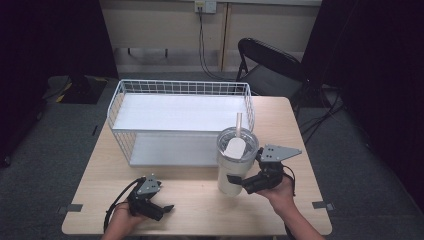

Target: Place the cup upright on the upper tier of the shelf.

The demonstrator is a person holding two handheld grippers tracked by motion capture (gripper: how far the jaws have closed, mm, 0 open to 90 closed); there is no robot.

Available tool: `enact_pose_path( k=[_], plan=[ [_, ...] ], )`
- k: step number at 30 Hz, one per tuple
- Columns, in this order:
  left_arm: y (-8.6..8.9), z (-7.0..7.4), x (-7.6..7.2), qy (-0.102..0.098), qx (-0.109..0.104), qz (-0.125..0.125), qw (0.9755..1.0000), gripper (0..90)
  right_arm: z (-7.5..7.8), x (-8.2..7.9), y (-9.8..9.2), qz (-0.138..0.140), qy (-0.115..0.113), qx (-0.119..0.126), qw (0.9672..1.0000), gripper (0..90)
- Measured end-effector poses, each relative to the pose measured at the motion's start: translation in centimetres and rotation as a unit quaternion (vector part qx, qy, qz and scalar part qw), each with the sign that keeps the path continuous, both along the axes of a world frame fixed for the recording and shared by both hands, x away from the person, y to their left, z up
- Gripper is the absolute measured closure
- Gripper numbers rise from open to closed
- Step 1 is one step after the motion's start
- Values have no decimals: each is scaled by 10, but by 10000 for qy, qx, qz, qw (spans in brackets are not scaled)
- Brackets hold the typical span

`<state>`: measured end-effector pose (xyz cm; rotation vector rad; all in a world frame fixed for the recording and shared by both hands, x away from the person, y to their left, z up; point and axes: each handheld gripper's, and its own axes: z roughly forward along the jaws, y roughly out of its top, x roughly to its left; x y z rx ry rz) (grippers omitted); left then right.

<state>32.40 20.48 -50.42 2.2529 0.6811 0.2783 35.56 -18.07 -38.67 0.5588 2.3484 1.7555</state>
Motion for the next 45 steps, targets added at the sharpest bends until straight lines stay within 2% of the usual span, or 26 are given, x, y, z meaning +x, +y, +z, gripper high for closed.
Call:
enact_pose_path(
  k=[8, 20, 36, 45],
  plan=[
    [0, 0, 0, 1, -1, -1, 10000, 55, 14, 4, 2, 68, 80, -18, 9999, 99],
    [0, 0, 0, 1, -3, 1, 10000, 55, 27, 10, 6, 155, 172, -42, 9997, 100],
    [0, 0, 0, 3, -6, 1, 10000, 55, 50, 18, 10, 211, 246, 106, 9994, 100],
    [0, 0, 0, 3, -4, -1, 10000, 55, 64, 23, 12, 259, 273, 268, 9989, 101]
  ],
)
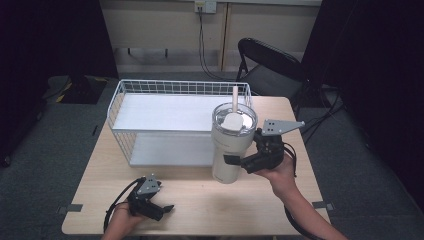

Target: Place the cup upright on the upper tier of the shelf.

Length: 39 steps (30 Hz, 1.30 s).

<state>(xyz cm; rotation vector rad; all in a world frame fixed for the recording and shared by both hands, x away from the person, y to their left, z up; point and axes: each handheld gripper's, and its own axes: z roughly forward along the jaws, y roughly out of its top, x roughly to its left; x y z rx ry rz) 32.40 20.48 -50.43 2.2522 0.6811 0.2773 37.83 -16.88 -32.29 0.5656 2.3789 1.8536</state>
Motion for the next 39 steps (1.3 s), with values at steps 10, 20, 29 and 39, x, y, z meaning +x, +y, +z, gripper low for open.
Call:
enact_pose_path(
  k=[10, 20, 29, 39],
  plan=[
    [0, 0, 0, 0, 1, 0, 10000, 55, 14, 6, 2, -18, 7, 54, 10000, 101],
    [0, 0, 0, 1, -1, 0, 10000, 55, 32, 10, 8, -23, -28, 63, 10000, 101],
    [0, 0, 0, 1, -2, 0, 10000, 55, 43, 16, 10, -39, -23, 52, 10000, 101],
    [0, 0, 0, -1, -19, 10, 10000, 55, 60, 24, 14, -124, -52, 48, 9999, 101]
  ],
)
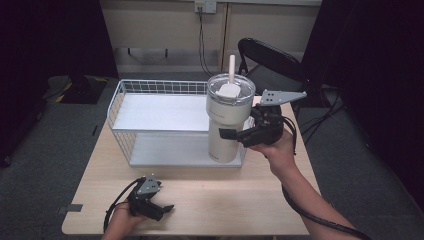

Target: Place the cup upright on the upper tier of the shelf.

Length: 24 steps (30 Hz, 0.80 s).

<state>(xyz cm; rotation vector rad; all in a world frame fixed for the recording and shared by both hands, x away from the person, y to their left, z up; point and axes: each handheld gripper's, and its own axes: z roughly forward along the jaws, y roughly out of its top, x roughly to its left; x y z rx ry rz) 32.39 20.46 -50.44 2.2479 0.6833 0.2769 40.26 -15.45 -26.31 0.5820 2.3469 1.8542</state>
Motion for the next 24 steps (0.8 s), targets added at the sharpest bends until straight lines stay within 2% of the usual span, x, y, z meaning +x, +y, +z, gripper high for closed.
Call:
enact_pose_path(
  k=[11, 24],
  plan=[
    [0, 0, 0, -12, 12, -4, 10000, 55, 13, 8, 5, -111, -86, -61, 9999, 101],
    [0, 0, 0, -8, 15, -3, 10000, 55, 28, 19, 10, -378, -194, -52, 9991, 101]
  ],
)
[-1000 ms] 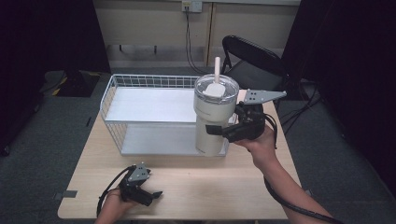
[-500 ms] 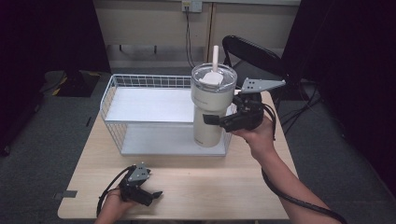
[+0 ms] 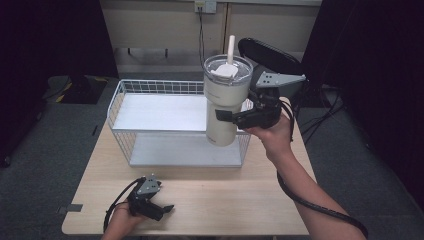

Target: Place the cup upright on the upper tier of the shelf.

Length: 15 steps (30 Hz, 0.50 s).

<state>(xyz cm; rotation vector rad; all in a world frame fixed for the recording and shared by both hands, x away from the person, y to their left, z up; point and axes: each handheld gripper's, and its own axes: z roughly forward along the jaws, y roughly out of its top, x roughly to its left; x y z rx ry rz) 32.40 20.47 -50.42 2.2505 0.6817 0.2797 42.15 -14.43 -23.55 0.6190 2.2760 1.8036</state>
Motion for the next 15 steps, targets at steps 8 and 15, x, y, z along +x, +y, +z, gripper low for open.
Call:
enact_pose_path(
  k=[8, 15],
  plan=[
    [0, 0, 0, -1, 1, -1, 10000, 55, 2, 6, 4, -122, -30, -26, 9999, 101],
    [0, 0, 0, -1, 1, 0, 10000, 55, 3, 11, 7, -233, -24, -41, 9997, 101]
  ],
)
